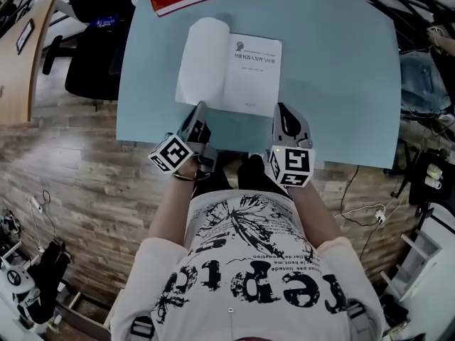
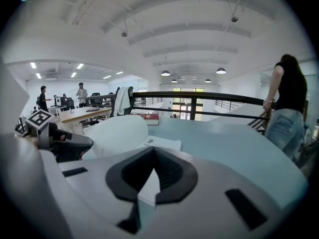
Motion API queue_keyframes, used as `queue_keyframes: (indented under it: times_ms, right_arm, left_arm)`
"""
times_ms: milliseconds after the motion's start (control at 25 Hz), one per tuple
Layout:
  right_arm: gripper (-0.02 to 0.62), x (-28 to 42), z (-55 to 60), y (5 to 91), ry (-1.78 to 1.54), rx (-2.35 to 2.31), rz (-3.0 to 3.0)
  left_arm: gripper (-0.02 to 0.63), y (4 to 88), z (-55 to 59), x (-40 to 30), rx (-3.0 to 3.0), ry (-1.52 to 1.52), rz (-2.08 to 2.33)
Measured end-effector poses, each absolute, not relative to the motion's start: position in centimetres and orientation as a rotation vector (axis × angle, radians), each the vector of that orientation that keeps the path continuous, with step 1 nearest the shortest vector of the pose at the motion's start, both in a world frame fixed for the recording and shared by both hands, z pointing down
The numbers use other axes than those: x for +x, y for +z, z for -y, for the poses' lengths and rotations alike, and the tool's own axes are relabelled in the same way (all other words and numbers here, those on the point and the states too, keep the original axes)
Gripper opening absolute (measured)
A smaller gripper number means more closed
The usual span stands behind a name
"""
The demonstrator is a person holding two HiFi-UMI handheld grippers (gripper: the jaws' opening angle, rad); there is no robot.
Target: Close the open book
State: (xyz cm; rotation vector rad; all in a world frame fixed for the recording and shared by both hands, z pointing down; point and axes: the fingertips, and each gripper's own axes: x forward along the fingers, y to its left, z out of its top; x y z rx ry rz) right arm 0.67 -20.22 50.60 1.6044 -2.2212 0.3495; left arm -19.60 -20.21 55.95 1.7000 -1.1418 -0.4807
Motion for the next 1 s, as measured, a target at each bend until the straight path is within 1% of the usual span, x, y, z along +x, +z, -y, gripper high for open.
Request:
queue_keyframes:
  times_ms: [280, 520, 760, 1000]
  right_arm:
    - [0.011, 3.5, 19.7, 49.3, 0.349, 1.633, 2.243]
    - [0.011, 6.7, 19.6, 48.9, 0.359, 1.661, 2.246]
    - [0.011, 10.0, 19.7, 49.0, 0.419, 1.679, 2.242]
    - [0.011, 13.0, 20.1, 49.4, 0.438, 1.681, 2.228]
  left_arm:
    - [0.021, 54.9, 19.6, -14.2, 1.856, -0.277, 1.119]
    - [0.023, 55.9, 19.3, -9.3, 2.042, 0.042, 1.137]
    - [0.023, 59.1, 18.9, -5.9, 2.108, 0.319, 1.143]
    - [0.023, 62.7, 18.5, -4.0, 2.127, 0.62, 1.143]
